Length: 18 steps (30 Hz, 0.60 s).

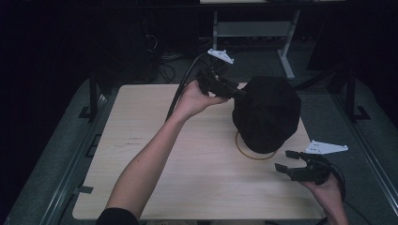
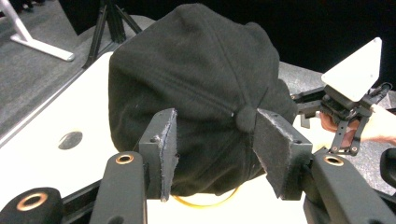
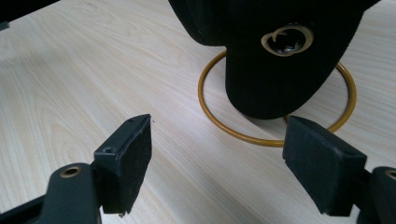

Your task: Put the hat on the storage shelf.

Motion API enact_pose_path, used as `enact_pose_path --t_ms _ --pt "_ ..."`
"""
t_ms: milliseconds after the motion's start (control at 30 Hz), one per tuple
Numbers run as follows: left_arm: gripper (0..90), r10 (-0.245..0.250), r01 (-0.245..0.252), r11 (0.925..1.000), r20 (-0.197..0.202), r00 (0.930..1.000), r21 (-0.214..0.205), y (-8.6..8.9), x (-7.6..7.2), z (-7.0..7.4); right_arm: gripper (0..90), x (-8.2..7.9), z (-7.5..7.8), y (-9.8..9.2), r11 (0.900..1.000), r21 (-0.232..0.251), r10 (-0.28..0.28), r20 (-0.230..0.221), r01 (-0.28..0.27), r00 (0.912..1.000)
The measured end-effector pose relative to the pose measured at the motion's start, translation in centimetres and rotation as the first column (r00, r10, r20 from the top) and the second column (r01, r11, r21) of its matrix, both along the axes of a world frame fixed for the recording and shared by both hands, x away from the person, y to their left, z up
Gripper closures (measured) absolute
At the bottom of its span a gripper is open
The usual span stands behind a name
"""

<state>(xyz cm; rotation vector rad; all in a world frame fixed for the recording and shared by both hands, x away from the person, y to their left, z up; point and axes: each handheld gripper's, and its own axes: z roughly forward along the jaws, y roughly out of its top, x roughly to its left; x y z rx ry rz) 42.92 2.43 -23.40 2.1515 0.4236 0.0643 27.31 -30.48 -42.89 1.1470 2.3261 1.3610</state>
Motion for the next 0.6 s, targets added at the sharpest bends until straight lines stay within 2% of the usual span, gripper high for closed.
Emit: enact_pose_path --t_ms 367,600 --pt "48.1 0.019 -0.019 0.9998 0.009 0.9998 0.008 1.6 -0.9 -1.0 23.3 0.1 -0.1 0.4 0.9998 -0.01 0.015 -0.004 -0.015 0.9999" --pt "47.0 0.035 -0.035 0.9994 0.005 0.9994 -0.006 2.7 -1.3 -1.8 23.3 0.1 0.0 0.6 0.9999 -0.013 0.009 0.003 -0.009 1.0"
